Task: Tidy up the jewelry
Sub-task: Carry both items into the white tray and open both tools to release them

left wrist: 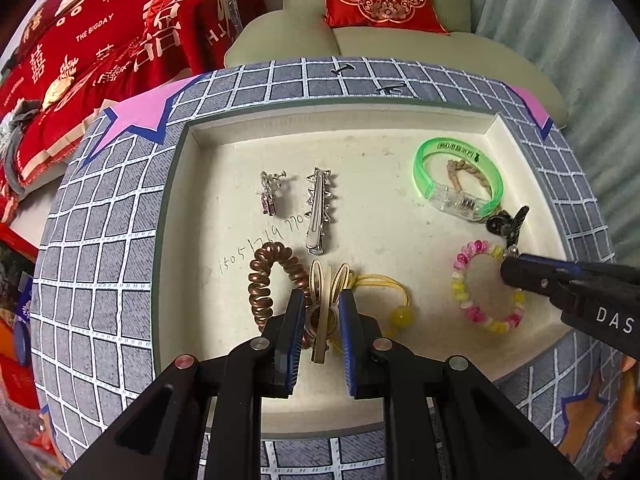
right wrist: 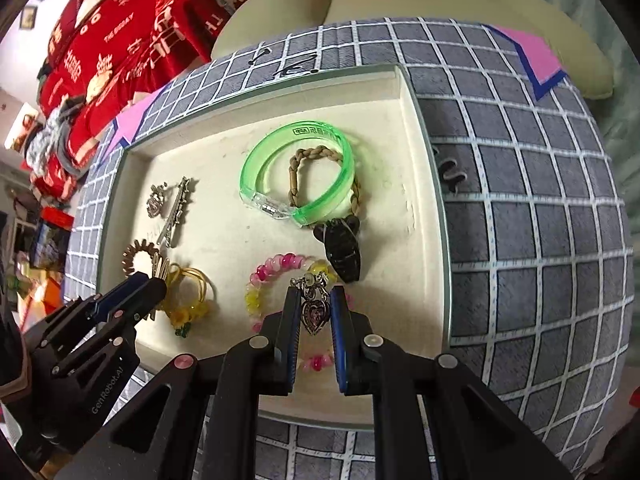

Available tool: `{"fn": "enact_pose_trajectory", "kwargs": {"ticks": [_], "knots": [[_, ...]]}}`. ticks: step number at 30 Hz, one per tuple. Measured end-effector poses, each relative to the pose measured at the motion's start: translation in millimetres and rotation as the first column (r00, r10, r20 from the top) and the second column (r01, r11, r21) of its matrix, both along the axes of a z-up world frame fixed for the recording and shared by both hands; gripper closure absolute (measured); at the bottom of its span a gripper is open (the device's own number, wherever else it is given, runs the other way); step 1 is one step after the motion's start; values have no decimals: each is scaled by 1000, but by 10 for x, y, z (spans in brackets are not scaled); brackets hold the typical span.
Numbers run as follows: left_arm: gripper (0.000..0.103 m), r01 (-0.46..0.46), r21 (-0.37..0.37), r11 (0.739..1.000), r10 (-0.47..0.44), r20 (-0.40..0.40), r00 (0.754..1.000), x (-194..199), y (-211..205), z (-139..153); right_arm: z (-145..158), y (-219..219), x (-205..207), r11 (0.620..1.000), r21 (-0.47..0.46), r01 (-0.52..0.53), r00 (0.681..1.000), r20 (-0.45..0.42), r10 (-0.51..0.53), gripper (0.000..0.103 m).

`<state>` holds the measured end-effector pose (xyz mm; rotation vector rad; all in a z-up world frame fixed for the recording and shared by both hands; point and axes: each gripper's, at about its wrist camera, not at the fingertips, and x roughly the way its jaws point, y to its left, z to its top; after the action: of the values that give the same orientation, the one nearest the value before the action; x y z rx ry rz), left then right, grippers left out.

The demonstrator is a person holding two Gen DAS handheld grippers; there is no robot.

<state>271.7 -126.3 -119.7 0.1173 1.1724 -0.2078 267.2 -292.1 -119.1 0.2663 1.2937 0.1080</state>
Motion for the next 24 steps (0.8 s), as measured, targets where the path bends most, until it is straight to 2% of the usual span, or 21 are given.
{"fn": "enact_pose_trajectory", "kwargs": {"ticks": [8, 13, 22, 24], "knots": [[75, 14, 40, 999, -15, 9, 1000, -12, -61, -4, -1, 1, 0, 1000, 11, -4, 1000, -9, 4, 86], [75, 8, 48, 999, -8, 5, 1000, -17, -57, 0, -1, -23, -29, 999, 33, 8, 1000, -11, -8, 66], [75, 6, 62, 998, -8, 35, 999, -85, -35, 112, 170, -99, -111, 996, 82, 37, 999, 23, -39, 43], [75, 9, 63, 998, -12, 40, 999, -101, -27, 142, 207, -111, -124, 995, 88, 43, 999, 27, -45, 40]]}}
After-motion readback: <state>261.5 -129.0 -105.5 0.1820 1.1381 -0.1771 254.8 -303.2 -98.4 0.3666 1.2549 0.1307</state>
